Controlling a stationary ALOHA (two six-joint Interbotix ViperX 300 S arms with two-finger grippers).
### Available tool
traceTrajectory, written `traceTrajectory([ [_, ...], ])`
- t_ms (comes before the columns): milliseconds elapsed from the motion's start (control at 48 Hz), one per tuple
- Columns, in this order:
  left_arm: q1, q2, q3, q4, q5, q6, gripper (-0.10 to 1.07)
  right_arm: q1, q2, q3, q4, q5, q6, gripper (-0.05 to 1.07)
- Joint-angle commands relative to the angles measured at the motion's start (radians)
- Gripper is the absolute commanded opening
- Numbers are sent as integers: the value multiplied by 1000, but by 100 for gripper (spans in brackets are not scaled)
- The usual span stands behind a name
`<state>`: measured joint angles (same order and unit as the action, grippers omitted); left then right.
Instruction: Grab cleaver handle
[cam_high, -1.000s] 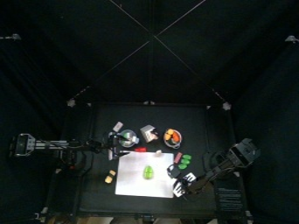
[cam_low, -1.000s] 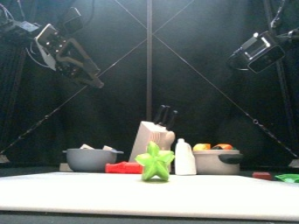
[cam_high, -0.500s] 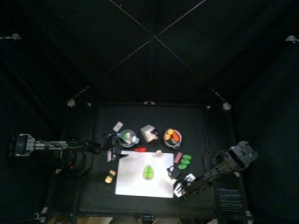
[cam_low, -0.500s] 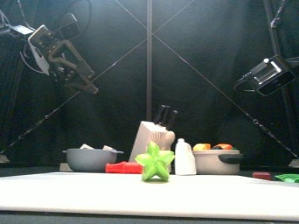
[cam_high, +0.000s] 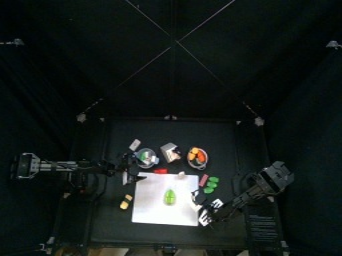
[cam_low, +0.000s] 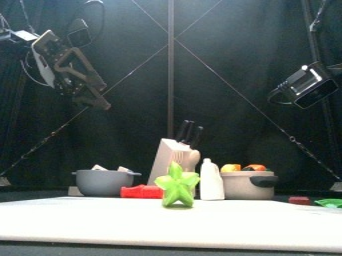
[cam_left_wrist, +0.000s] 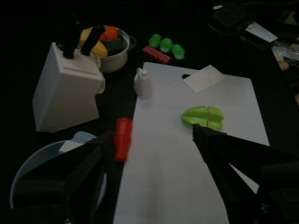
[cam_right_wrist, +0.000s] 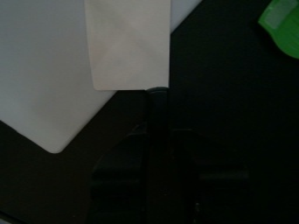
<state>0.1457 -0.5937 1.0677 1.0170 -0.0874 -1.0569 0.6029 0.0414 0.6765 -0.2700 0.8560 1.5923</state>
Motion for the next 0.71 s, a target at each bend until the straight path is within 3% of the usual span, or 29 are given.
traceTrajectory([
  [0, 5, -2, -14, -2, -5, 2, 103, 3, -78, -57, -18, 92, -2, 45],
  [208, 5, -2, -12, -2, -6, 2, 103, 6, -104, -107, -78, 213, -2, 45],
  [688, 8, 2, -14, -28, -5, -2, 103, -8, -109, -109, -124, 227, -2, 45],
])
